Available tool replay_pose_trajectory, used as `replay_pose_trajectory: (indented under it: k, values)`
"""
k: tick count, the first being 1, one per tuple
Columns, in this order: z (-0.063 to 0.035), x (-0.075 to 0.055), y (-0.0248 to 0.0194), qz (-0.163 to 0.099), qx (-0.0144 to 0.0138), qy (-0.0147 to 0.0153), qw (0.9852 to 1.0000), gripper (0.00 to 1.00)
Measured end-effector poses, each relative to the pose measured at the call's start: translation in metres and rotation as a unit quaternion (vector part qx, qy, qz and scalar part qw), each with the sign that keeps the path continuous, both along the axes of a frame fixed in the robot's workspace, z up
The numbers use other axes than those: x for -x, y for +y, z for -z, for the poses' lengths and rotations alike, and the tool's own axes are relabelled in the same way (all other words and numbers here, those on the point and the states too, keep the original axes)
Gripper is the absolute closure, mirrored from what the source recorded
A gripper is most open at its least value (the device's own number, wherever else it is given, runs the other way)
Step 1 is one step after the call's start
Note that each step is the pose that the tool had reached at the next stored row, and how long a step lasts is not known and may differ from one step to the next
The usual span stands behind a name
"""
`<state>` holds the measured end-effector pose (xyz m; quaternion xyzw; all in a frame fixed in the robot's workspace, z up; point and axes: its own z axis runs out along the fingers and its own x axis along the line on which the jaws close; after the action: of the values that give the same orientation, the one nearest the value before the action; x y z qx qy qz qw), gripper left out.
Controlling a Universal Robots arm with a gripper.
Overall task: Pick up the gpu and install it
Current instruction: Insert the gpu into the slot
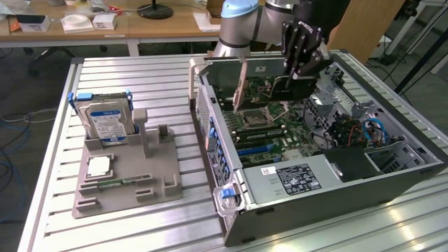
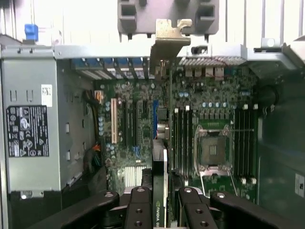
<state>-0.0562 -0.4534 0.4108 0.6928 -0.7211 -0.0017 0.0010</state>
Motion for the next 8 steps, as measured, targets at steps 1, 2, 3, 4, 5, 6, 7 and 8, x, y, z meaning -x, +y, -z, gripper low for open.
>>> replay_pose_trajectory:
  k: [1, 2, 3, 4, 5, 6, 7, 8]
  values:
    - [0.0, 0.0, 0.0, 0.0, 0.0, -0.0089, 1.0, 0.74]
    - [0.0005, 0.0, 0.0, 0.0, -0.0001, -0.0142, 0.9999, 0.74]
    - [0.0022, 0.0, 0.0008, 0.001, -0.0003, -0.0146, 0.9999, 0.74]
    - [0.004, 0.0, 0.0021, 0.002, 0.0, -0.0145, 0.9999, 0.74]
    - [0.0058, 0.0, 0.003, 0.003, 0.0, -0.0145, 0.9999, 0.74]
    - [0.0076, 0.0, 0.0039, 0.004, 0.0, -0.0145, 0.9999, 0.74]
    - [0.0094, 0.001, 0.0048, 0.005, 0.0, -0.0146, 0.9999, 0.74]
    - [0.0113, 0.001, 0.0057, 0.005, -0.0001, -0.0146, 0.9999, 0.74]
